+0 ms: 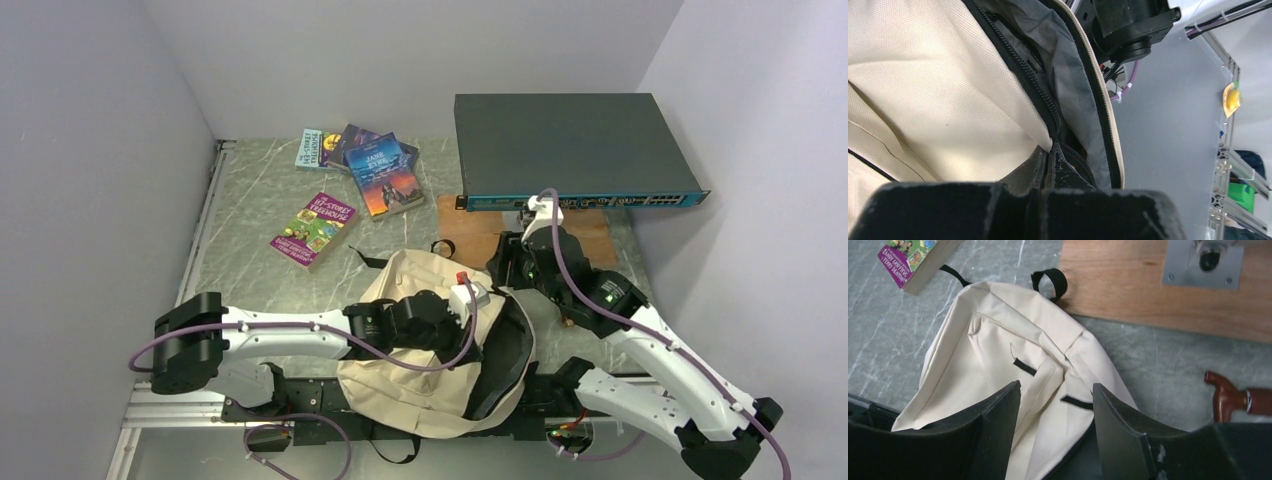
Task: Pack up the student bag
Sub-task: Unzip the student bag at the center of the board.
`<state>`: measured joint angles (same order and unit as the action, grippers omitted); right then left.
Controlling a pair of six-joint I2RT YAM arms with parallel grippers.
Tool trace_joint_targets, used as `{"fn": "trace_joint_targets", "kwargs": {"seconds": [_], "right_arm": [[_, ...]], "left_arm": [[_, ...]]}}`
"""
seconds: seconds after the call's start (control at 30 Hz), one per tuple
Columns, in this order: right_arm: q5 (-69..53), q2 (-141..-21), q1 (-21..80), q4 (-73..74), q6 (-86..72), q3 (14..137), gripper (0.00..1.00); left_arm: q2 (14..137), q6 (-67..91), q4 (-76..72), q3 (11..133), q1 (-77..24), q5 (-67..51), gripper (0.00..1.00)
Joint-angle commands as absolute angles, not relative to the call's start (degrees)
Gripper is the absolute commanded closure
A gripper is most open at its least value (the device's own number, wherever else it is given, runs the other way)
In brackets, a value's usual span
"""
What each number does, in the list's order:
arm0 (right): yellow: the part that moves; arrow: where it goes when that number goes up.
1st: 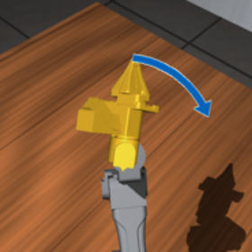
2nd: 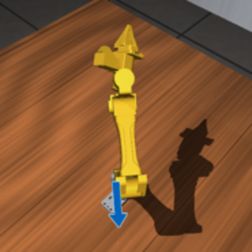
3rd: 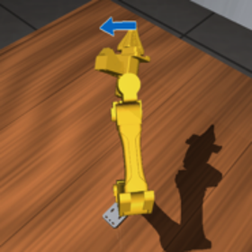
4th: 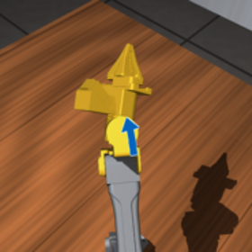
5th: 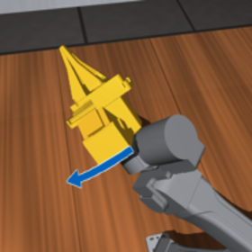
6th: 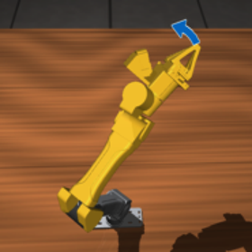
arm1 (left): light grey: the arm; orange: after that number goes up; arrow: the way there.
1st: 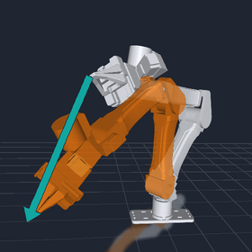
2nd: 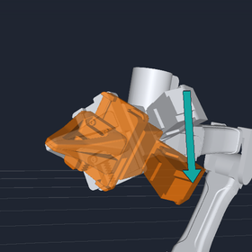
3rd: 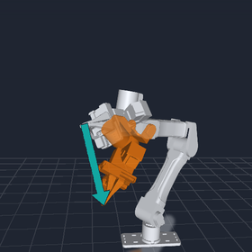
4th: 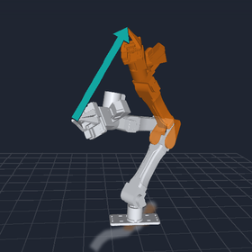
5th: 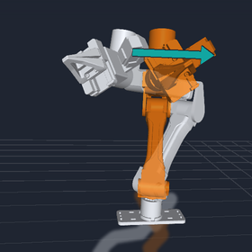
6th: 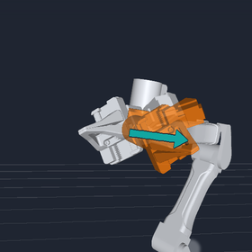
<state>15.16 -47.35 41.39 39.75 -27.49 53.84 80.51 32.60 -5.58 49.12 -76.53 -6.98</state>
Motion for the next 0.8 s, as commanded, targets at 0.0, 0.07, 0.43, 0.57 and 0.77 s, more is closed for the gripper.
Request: {"fn": "trace_joint_targets", "kwargs": {"seconds": [0.0, 0.07, 0.43, 0.57, 0.77], "right_arm": [[18.3, -44.4, 41.1, 52.0, -37.6, 57.2, 0.41], [18.5, -43.4, 41.1, 55.6, -40.4, 57.7, 0.39], [10.8, -38.6, 41.1, 53.0, -52.1, 46.7, 0.34], [11.2, -38.8, 41.1, 49.9, -55.2, 42.2, 0.41], [12.3, -36.9, 41.1, 45.2, -52.4, 38.8, 0.86]], "left_arm": [[80.0, 35.7, -13.0, 49.0, -75.6, -10.0, 1.00], [81.3, 36.0, -14.0, 49.0, -75.4, -11.1, 1.00], [87.9, 38.1, -18.4, 51.4, -75.4, -17.9, 1.00], [88.0, 38.5, -19.1, 51.1, -75.4, -18.2, 1.00], [87.7, 38.4, -18.7, 51.1, -75.4, -18.9, 0.95]]}}
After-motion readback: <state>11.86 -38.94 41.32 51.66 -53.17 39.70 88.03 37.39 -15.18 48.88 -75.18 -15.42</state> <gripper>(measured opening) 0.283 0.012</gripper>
